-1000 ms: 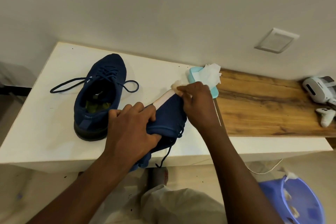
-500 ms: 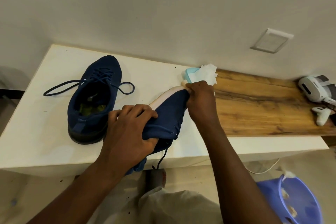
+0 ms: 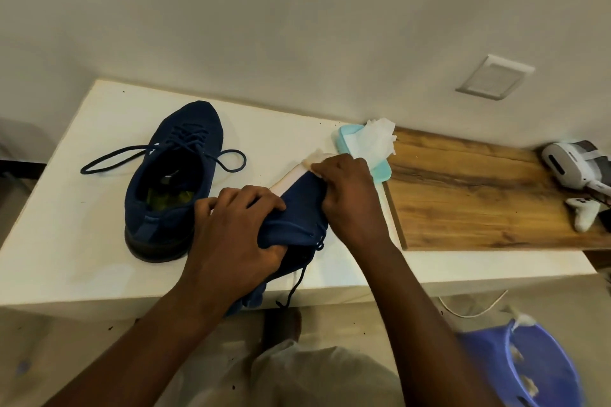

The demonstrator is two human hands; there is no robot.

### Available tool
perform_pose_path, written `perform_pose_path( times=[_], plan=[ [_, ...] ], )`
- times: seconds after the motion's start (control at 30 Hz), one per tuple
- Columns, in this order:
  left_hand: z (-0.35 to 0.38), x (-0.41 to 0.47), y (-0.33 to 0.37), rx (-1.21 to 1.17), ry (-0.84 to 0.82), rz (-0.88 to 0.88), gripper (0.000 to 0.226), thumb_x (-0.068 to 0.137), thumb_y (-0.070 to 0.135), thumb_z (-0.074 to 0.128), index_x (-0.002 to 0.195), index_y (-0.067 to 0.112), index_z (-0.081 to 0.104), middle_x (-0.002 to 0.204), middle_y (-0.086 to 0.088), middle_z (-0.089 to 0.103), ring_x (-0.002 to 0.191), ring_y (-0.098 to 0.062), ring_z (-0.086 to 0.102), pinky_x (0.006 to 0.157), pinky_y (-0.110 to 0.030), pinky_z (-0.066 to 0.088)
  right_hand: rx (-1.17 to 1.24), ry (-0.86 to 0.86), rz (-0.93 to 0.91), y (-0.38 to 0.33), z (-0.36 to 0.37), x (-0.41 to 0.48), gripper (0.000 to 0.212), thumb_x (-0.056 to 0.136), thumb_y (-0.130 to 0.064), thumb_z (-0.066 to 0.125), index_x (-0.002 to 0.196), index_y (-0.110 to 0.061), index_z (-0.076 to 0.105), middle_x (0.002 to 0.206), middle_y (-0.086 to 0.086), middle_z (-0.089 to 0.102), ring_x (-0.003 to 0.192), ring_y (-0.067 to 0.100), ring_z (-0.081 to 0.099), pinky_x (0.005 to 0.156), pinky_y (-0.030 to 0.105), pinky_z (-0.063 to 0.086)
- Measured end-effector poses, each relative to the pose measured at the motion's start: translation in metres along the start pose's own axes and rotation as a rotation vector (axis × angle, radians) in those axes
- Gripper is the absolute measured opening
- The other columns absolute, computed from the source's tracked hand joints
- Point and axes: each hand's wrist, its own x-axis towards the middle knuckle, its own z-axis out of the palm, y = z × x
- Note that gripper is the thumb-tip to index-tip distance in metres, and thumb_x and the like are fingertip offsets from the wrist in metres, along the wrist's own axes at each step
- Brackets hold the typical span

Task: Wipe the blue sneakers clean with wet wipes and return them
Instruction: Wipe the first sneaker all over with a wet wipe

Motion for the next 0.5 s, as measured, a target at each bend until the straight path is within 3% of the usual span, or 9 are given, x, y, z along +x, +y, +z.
perform_pose_path(
  times=[0.2,0.27,0.37,0.43,0.5],
  plan=[
    [0.003,-0.006,0.004,0.032,-0.014,0.037,0.045,0.065,0.043,0.065,0.110,0.041,0.059,0.116,0.021,0.055,0.110,-0.012,0.051,0.090,-0.035,0.029,0.042,0.053,0.318,0.038,0.001,0.017,0.038,0.093,0.002,0.053,0.125,-0.014,0.066,0.124,0.006,0.062,0.114,0.025,0.055,0.088,0.019,0.037],
    [0.004,-0.004,0.003,0.029,-0.003,0.025,0.045,0.065,0.042,0.064,0.109,0.041,0.059,0.116,0.021,0.055,0.110,-0.013,0.051,0.090,-0.034,0.029,0.013,0.025,0.188,0.019,0.002,0.011,0.040,0.090,0.005,0.051,0.122,-0.013,0.067,0.122,0.007,0.063,0.111,0.027,0.054,0.087,0.022,0.036],
    [0.002,-0.002,0.003,0.015,0.006,0.009,0.045,0.063,0.041,0.061,0.109,0.039,0.060,0.114,0.020,0.057,0.107,-0.014,0.053,0.087,-0.033,0.027,-0.031,-0.039,-0.123,-0.011,0.006,0.003,0.040,0.080,0.004,0.054,0.110,-0.013,0.074,0.110,0.008,0.070,0.099,0.033,0.058,0.087,0.038,0.044],
    [0.001,-0.002,0.003,0.014,-0.003,0.015,0.045,0.063,0.040,0.062,0.109,0.039,0.060,0.115,0.020,0.057,0.107,-0.013,0.052,0.087,-0.032,0.026,-0.033,-0.025,-0.082,-0.008,0.004,0.010,0.043,0.081,0.005,0.053,0.113,-0.014,0.073,0.112,0.008,0.069,0.101,0.033,0.056,0.089,0.042,0.046],
    [0.001,-0.005,0.004,0.019,-0.013,0.027,0.045,0.064,0.041,0.065,0.109,0.040,0.060,0.117,0.021,0.056,0.109,-0.012,0.052,0.088,-0.032,0.026,-0.018,-0.002,0.148,0.007,-0.001,0.019,0.046,0.087,0.005,0.050,0.124,-0.016,0.067,0.121,0.008,0.064,0.111,0.028,0.052,0.096,0.033,0.043]
  ],
)
